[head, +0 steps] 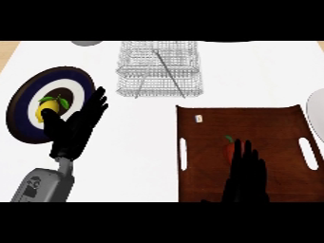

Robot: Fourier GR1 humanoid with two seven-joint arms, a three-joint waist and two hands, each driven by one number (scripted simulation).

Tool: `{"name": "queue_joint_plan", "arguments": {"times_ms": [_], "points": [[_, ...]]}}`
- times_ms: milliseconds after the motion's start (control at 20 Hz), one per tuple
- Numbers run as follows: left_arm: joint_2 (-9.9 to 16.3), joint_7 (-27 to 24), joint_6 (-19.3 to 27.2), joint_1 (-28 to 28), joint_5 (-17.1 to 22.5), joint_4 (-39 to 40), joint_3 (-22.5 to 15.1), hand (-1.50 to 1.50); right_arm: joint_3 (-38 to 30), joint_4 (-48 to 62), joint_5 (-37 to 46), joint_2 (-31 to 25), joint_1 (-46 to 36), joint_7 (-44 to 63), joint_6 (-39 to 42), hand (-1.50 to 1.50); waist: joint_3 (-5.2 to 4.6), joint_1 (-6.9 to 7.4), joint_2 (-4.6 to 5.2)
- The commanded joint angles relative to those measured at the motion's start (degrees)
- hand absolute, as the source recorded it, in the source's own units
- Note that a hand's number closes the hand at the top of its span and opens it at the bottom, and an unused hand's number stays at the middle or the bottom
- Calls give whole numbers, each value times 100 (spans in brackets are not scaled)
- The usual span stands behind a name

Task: Pick the bell pepper from the tray and place it in the tiered basket

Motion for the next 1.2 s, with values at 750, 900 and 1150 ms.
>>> {"name": "queue_joint_plan", "arguments": {"times_ms": [750,900,1150], "points": [[-220,-111,-377,168,-262,55,392,0,-978,673,-291,-186,148,-358,-1172,-150,3,-36,-8],[38,-337,-845,115,-80,437,719,0,-955,1039,-98,22,2,-300,-1383,-150,2,-38,-3],[-83,134,-671,-79,-242,126,676,0,-1460,1948,-581,23,-631,-531,-1816,-150,4,-13,-1]]}}
